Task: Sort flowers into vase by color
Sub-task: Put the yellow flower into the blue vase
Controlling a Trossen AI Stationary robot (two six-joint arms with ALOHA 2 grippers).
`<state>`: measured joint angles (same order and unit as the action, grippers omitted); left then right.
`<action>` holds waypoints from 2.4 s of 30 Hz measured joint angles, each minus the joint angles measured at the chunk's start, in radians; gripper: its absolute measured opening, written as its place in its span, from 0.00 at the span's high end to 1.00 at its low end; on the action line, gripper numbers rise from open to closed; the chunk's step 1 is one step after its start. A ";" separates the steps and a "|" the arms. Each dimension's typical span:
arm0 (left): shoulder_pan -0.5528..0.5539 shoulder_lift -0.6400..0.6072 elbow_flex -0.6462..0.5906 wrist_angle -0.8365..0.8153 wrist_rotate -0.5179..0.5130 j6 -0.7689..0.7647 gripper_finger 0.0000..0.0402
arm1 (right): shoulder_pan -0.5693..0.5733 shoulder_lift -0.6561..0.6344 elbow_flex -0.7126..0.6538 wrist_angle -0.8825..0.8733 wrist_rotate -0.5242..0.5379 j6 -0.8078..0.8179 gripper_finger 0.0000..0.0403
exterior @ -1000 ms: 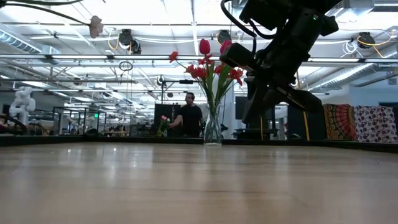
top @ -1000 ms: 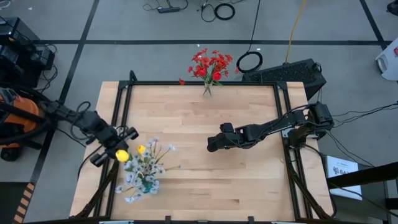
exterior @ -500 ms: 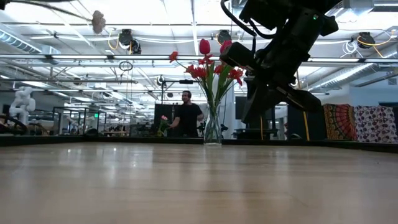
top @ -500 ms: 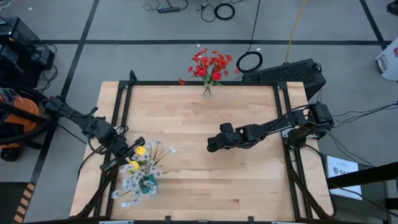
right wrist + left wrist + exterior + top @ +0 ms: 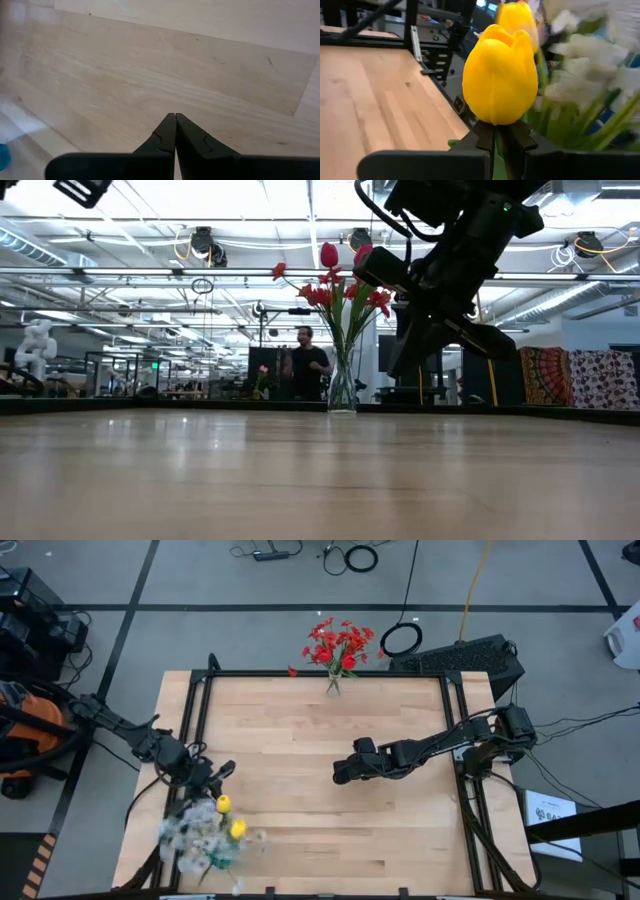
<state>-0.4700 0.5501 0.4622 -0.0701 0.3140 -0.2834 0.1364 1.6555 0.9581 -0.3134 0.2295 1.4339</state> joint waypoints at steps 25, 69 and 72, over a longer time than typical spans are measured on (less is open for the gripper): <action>0.000 -0.031 0.000 0.085 0.101 -0.001 0.94 | 0.000 0.000 0.000 -0.002 0.000 0.001 1.00; 0.000 -0.031 0.000 0.044 0.050 -0.053 0.93 | -0.013 0.000 0.000 -0.002 0.005 0.020 1.00; 0.000 -0.031 0.000 0.045 0.046 -0.053 0.89 | -0.013 0.000 0.000 -0.002 0.005 0.020 1.00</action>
<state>-0.4702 0.5186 0.4622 -0.0253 0.3603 -0.3367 0.1234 1.6554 0.9581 -0.3157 0.2344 1.4540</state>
